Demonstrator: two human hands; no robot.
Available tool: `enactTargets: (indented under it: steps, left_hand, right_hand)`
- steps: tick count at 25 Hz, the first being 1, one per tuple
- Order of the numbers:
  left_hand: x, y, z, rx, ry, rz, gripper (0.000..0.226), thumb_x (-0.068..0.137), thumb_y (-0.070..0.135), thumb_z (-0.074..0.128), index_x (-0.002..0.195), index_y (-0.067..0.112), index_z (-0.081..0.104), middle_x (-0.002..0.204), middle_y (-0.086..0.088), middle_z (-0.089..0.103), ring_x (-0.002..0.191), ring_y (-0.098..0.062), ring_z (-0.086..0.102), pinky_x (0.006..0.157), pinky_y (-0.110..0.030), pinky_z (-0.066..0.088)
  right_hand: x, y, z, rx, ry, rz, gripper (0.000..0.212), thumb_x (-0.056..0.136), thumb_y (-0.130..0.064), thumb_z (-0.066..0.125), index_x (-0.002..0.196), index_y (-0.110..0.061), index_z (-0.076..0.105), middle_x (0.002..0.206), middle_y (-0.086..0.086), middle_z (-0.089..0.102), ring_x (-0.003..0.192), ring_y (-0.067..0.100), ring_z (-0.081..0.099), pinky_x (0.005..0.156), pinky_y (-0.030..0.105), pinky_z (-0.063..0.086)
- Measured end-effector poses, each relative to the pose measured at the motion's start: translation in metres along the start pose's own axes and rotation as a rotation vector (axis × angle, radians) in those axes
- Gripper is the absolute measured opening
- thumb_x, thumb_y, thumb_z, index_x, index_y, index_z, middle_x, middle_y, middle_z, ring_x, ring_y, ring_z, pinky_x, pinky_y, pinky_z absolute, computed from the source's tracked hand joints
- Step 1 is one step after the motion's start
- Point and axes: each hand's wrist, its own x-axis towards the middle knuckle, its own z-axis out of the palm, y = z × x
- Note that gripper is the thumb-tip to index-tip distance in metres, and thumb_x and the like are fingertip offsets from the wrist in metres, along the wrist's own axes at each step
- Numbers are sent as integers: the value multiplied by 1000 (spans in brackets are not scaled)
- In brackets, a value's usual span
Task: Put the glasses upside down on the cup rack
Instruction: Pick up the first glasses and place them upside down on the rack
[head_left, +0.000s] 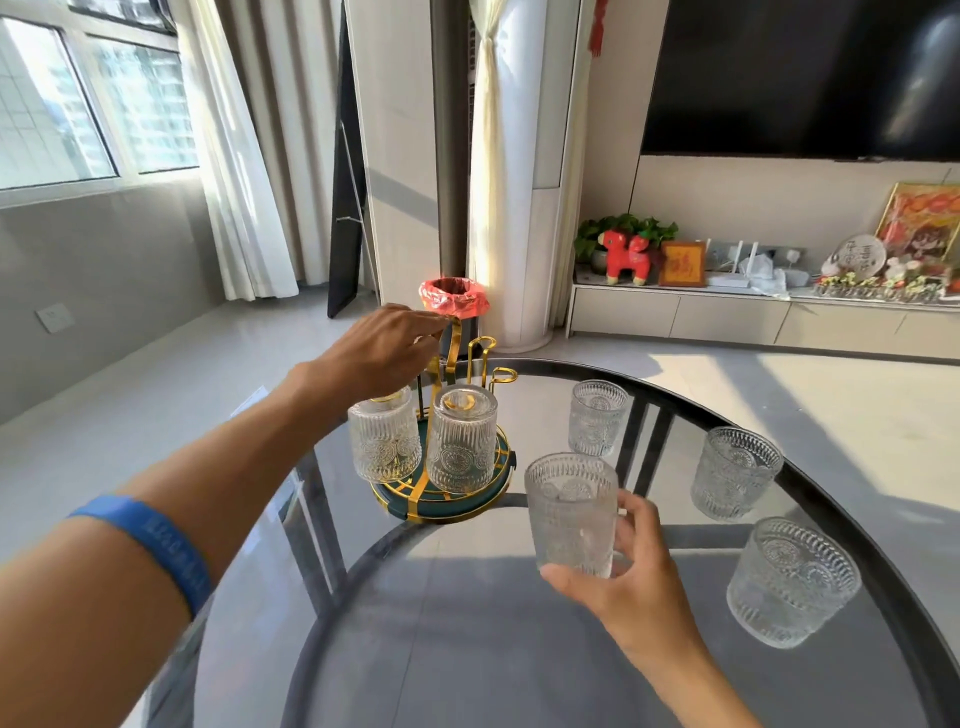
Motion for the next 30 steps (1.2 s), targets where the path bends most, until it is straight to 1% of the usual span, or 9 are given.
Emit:
enactTargets:
  steps: [2, 5, 9, 13, 15, 19, 24, 28, 30]
  left_hand:
    - [1, 2, 3, 24, 0, -9, 49, 90, 28, 31, 104, -5, 64, 110, -23, 69, 102, -38, 63, 83, -55, 52]
    - [-1, 6, 6, 2, 26, -15, 52, 90, 29, 30, 100, -8, 64, 107, -25, 68, 97, -38, 63, 83, -55, 51]
    - [-1, 2, 9, -62, 67, -11, 48, 91, 26, 32, 101, -8, 63, 107, -23, 69, 97, -39, 63, 84, -52, 50]
    - [-4, -2, 11, -47, 62, -17, 47, 92, 26, 29, 105, -5, 62, 110, -21, 68, 102, -36, 61, 92, -44, 45]
    - [-5, -2, 13, -41, 63, -16, 47, 92, 27, 29, 107, -3, 62, 112, -18, 68, 105, -33, 59, 95, -44, 44]
    - [-4, 0, 16, -44, 85, -12, 44, 93, 25, 31, 109, -2, 61, 115, -18, 67, 107, -32, 58, 92, -47, 46]
    - [-6, -2, 15, -4, 114, 30, 47, 93, 26, 33, 123, 4, 62, 137, -12, 60, 123, -31, 52, 98, -46, 45]
    - [-4, 0, 15, 45, 112, 29, 49, 92, 30, 29, 114, 4, 64, 131, -10, 64, 120, -29, 54, 95, -47, 47]
    - [-4, -2, 15, 45, 115, 37, 50, 92, 31, 29, 119, 7, 64, 136, -9, 62, 123, -29, 52, 96, -48, 46]
  right_hand:
    - [23, -27, -8, 61, 45, -84, 78, 43, -38, 88, 108, -45, 45, 111, -9, 69, 102, 11, 65, 81, 34, 54]
    - [65, -71, -26, 36, 50, -165, 76, 41, -44, 88, 107, -44, 50, 108, -5, 69, 95, 16, 68, 78, 37, 55]
    - [108, -112, -37, 45, 121, -221, 78, 44, -48, 88, 110, -41, 47, 101, -5, 66, 79, 4, 68, 63, 25, 54]
    - [141, -130, -23, 59, 209, -263, 79, 49, -41, 89, 112, -30, 43, 101, 0, 60, 92, 15, 62, 68, 28, 49]
    - [154, -133, -16, 30, 225, -253, 79, 49, -43, 87, 112, -29, 43, 104, 4, 59, 96, 21, 61, 74, 35, 51]
    - [164, -129, 2, -143, 148, -290, 68, 49, -49, 83, 103, -29, 48, 101, 2, 61, 93, 23, 60, 74, 36, 50]
    - [171, -110, 23, -378, 23, -317, 47, 61, -41, 84, 101, -30, 63, 119, 3, 66, 110, 22, 57, 80, 30, 42]
    - [174, -94, 34, -538, -134, -309, 47, 64, -36, 84, 106, -33, 63, 121, 4, 65, 99, 19, 56, 76, 29, 42]
    - [175, -89, 35, -590, -214, -313, 46, 66, -36, 82, 107, -36, 62, 121, 3, 65, 96, 17, 54, 75, 28, 40]
